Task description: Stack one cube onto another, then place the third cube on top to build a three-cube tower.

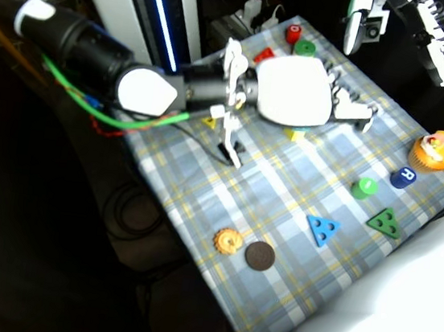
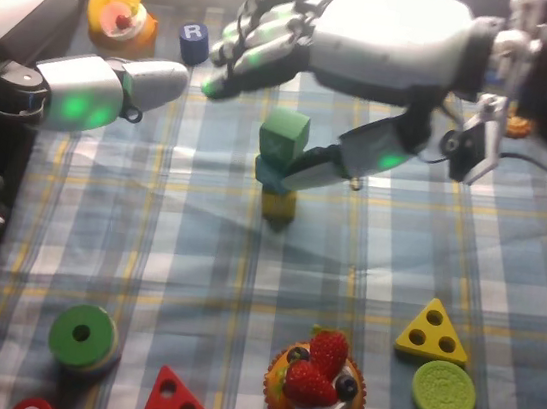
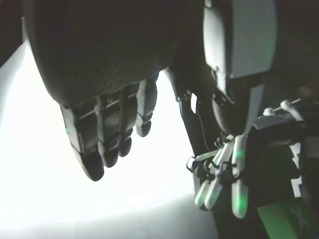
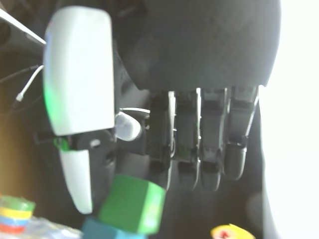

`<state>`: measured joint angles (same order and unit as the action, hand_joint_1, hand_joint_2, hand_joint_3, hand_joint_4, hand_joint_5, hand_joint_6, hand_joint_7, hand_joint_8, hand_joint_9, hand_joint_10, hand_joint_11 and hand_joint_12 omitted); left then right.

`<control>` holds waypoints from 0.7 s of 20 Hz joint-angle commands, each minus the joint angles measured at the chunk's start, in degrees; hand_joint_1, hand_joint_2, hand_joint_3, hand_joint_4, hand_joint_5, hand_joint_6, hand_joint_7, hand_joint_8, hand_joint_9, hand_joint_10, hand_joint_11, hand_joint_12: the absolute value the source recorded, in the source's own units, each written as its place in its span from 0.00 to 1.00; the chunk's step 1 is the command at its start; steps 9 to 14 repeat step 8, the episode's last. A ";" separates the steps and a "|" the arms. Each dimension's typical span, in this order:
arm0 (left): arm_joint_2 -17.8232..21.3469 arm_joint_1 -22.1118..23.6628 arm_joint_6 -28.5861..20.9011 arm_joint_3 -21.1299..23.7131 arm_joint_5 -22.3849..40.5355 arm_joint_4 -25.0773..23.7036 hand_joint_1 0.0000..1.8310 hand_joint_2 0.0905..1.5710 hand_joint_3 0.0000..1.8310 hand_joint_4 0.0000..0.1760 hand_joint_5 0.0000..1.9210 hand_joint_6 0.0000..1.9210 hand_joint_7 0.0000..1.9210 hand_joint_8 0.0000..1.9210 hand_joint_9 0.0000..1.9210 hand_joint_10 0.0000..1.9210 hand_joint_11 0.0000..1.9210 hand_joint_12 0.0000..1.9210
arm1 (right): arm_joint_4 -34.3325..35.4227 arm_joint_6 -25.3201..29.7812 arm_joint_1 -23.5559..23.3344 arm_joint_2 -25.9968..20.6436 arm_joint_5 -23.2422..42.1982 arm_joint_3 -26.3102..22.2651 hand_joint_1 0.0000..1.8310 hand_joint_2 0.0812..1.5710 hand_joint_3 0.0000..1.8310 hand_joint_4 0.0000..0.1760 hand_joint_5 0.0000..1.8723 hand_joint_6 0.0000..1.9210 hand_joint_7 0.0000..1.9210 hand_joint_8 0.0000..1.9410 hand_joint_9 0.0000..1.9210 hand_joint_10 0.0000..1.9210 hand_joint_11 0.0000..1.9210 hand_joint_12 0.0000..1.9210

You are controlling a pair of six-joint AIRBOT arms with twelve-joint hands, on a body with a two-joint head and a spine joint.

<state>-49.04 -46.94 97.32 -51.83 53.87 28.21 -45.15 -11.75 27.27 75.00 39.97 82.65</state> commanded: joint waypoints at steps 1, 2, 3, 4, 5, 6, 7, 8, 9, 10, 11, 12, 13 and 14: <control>0.92 0.03 -3.52 0.00 8.89 -2.92 0.39 0.71 0.00 0.63 0.06 0.00 0.07 0.00 0.05 0.00 0.00 0.18 | 6.29 -0.05 -1.00 -2.30 7.65 0.11 0.44 0.59 0.00 0.02 0.19 0.00 0.17 0.00 0.15 0.00 0.00 0.34; 2.21 -1.06 -10.55 -0.08 11.25 -5.18 0.35 0.69 0.00 0.69 0.06 0.00 0.05 0.00 0.01 0.00 0.00 0.08 | 10.20 -1.84 -0.15 -4.85 10.33 -1.38 0.43 0.62 0.00 0.00 0.15 0.00 0.13 0.01 0.13 0.00 0.00 0.23; 3.23 -2.17 -15.81 -0.06 13.81 -7.10 0.35 0.68 0.00 0.73 0.06 0.00 0.04 0.00 0.01 0.00 0.00 0.03 | 13.29 -4.21 0.86 -7.08 12.82 -3.00 0.40 0.62 0.00 0.00 0.12 0.00 0.11 0.00 0.11 0.01 0.00 0.09; 4.24 -3.51 -21.51 -0.07 16.60 -8.76 0.29 0.64 0.00 0.91 0.02 0.00 0.00 0.00 0.00 0.00 0.00 0.00 | 17.05 -6.74 2.54 -9.76 15.91 -5.10 0.35 0.58 0.00 0.24 0.09 0.00 0.09 0.00 0.07 0.00 0.00 0.00; 5.19 -4.88 -27.22 -0.05 20.30 -10.55 0.33 0.60 0.00 0.98 0.01 0.00 0.00 0.00 0.00 0.00 0.00 0.00 | 21.69 -9.76 4.82 -12.43 20.01 -7.24 0.35 0.55 0.00 0.28 0.09 0.00 0.10 0.00 0.08 0.00 0.00 0.00; 5.98 -6.42 -32.18 0.00 24.34 -12.19 0.33 0.60 0.00 0.98 0.01 0.00 0.00 0.00 0.00 0.00 0.00 0.00 | 26.46 -11.86 8.34 -15.71 25.09 -9.96 0.35 0.55 0.00 0.28 0.09 0.00 0.10 0.00 0.08 0.00 0.00 0.00; 6.48 -7.53 -35.23 0.14 27.58 -13.20 0.36 0.58 0.00 1.00 0.00 0.00 0.01 0.00 0.00 0.00 0.00 0.00 | 30.49 -14.47 10.88 -17.91 29.47 -11.92 0.33 0.56 0.00 0.14 0.09 0.00 0.12 0.01 0.09 0.01 0.01 0.00; 6.83 -8.36 -37.24 0.35 30.40 -13.77 0.35 0.59 0.00 1.00 0.00 0.00 0.02 0.00 0.00 0.00 0.00 0.00 | 33.49 -16.84 13.19 -19.68 32.83 -13.75 0.37 0.61 0.00 0.06 0.10 0.00 0.13 0.00 0.11 0.01 0.03 0.01; 6.83 -8.36 -37.24 0.35 30.40 -13.77 0.35 0.59 0.00 1.00 0.00 0.00 0.02 0.00 0.00 0.00 0.00 0.00 | 33.49 -16.84 13.19 -19.68 32.83 -13.75 0.37 0.61 0.00 0.06 0.10 0.00 0.13 0.00 0.11 0.01 0.03 0.01; 6.83 -8.36 -37.24 0.35 30.40 -13.77 0.35 0.59 0.00 1.00 0.00 0.00 0.02 0.00 0.00 0.00 0.00 0.00 | 33.49 -16.84 13.19 -19.68 32.83 -13.75 0.37 0.61 0.00 0.06 0.10 0.00 0.13 0.00 0.11 0.01 0.03 0.01; 6.83 -8.36 -37.24 0.35 30.40 -13.77 0.35 0.59 0.00 1.00 0.00 0.00 0.02 0.00 0.00 0.00 0.00 0.00 | 33.49 -16.84 13.19 -19.68 32.83 -13.75 0.37 0.61 0.00 0.06 0.10 0.00 0.13 0.00 0.11 0.01 0.03 0.01; 6.83 -8.36 -37.24 0.35 30.40 -13.77 0.35 0.59 0.00 1.00 0.00 0.00 0.02 0.00 0.00 0.00 0.00 0.00 | 33.49 -16.84 13.19 -19.68 32.83 -13.75 0.37 0.61 0.00 0.06 0.10 0.00 0.13 0.00 0.11 0.01 0.03 0.01; 6.83 -8.36 -37.24 0.35 30.40 -13.77 0.35 0.59 0.00 1.00 0.00 0.00 0.02 0.00 0.00 0.00 0.00 0.00 | 33.49 -16.84 13.19 -19.68 32.83 -13.75 0.37 0.61 0.00 0.06 0.10 0.00 0.13 0.00 0.11 0.01 0.03 0.01; 6.83 -8.36 -37.24 0.35 30.40 -13.77 0.35 0.59 0.00 1.00 0.00 0.00 0.02 0.00 0.00 0.00 0.00 0.00 | 33.49 -16.84 13.19 -19.68 32.83 -13.75 0.37 0.61 0.00 0.06 0.10 0.00 0.13 0.00 0.11 0.01 0.03 0.01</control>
